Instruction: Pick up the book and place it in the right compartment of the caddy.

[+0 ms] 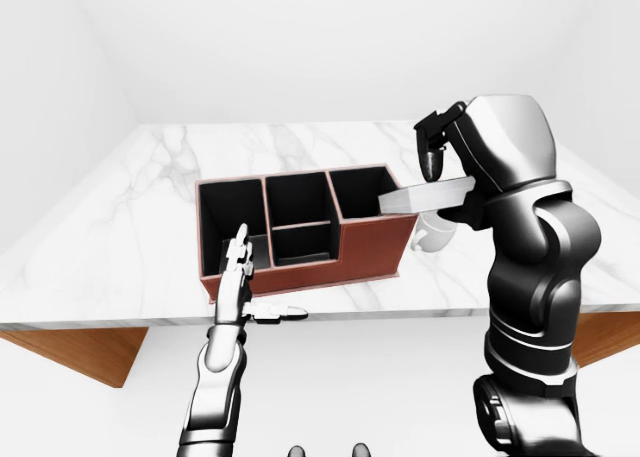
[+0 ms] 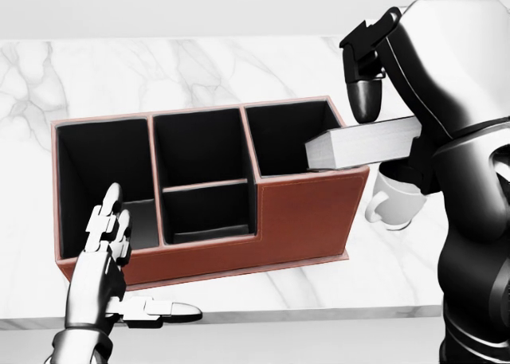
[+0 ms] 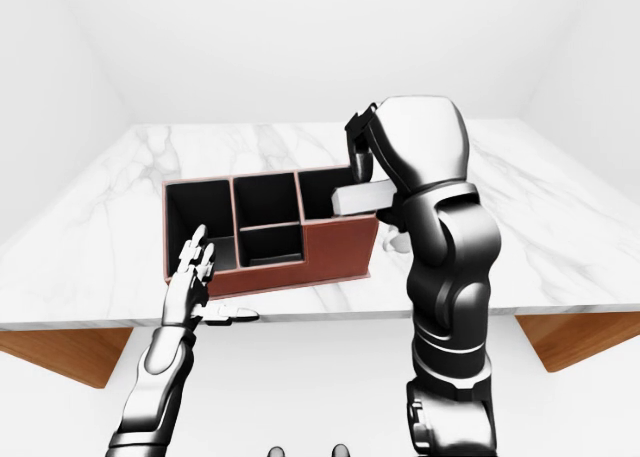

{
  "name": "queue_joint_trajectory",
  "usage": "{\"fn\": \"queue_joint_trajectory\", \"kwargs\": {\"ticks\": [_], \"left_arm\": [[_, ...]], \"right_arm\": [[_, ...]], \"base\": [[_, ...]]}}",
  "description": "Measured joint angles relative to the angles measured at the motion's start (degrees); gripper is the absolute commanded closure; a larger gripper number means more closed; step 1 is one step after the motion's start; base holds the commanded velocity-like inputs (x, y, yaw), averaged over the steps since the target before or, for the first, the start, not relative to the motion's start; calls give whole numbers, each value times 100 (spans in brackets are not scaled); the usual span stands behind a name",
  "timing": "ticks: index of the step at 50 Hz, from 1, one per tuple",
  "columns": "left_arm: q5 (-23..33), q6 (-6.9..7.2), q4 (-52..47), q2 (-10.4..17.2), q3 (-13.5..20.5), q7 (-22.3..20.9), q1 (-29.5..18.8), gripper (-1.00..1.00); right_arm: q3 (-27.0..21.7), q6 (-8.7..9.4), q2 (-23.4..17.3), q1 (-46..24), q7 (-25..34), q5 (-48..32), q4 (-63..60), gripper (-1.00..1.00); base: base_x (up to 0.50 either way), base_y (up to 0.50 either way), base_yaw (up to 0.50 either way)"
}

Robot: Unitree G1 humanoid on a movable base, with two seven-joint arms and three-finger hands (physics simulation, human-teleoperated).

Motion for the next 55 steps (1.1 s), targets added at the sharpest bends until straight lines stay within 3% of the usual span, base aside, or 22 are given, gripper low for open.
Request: {"fn": "queue_joint_trajectory", "kwargs": {"ticks": [40,48,55], "left_arm": [[-31,52,-46,2,9,-11,4,-100],[-27,40,-37,0,7,-10,3,-100],[-21,20,-8,-1,4,-5,-6,-100]], "right_arm": [[310,-4,-189,-2020,-1864,700,3989,100],[371,-108,-228,-2408,-2321,800,5017,100],[434,-305,-258,-2818,-2715,857,5980,100]], "base": [[0,0,0],[0,0,0],[0,0,0]]}}
